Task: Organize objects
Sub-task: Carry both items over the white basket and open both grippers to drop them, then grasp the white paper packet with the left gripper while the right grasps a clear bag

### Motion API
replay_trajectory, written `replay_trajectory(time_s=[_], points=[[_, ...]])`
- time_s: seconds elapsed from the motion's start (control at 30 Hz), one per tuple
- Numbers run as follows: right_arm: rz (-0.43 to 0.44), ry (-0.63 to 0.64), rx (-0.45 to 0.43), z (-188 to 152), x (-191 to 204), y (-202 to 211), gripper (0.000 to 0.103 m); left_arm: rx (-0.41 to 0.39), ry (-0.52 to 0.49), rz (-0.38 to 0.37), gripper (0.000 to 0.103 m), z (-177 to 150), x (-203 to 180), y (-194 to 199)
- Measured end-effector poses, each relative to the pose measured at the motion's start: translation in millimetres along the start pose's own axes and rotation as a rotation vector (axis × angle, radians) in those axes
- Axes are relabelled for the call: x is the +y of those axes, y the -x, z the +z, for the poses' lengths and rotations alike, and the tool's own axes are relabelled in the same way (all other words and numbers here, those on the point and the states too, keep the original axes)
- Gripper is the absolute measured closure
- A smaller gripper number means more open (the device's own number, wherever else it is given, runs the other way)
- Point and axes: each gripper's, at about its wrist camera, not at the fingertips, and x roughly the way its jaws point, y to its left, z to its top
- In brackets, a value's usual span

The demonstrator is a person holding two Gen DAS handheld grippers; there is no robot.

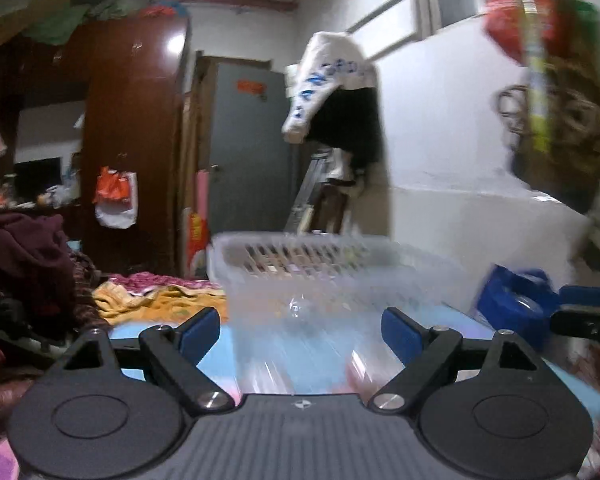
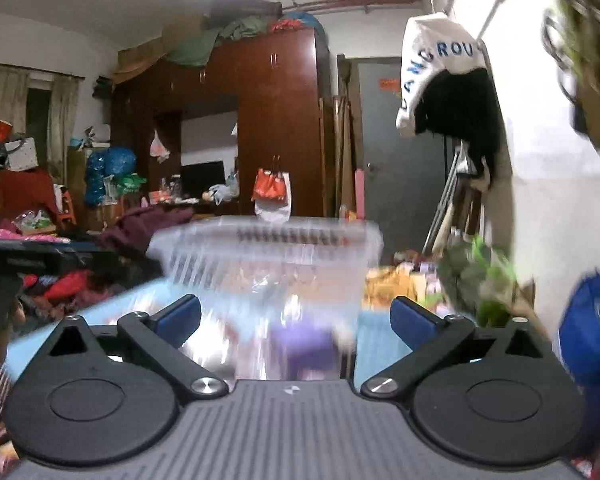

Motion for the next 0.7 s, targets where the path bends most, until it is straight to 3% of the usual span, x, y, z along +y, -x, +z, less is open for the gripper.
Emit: replay_trajectory(time_s=[0.1,0.27,0.43,0.53,0.6,0.7], points=[[0.03,-0.064,0.023,-45,-2,24,0.0,0.013,0.046,-0.062,0.013,-34,-10,21],[0.007,-0.045,0.026,-64,4,16,0.002,0.058,0.046,-0.07,0.013,-49,-22,6],[0.036,-0.032,0.082,-61,8,3,0.02,0.127,0.125,-0.11,0.021,-53,-19,-14],[0.026,-0.011,0.096,-67,14,4,0.033,0.156,0.142,-0.105,0.032,-57,-22,-22],[0.03,-0.003,0.105,-70,15,4,0.04,0.164,0.178,-0.122,0.046,-56,-18,-29],[0.032,0.005,0.113,-71,17,4,0.05,0.16,0.194,-0.126,0.051,-61,-18,-27]])
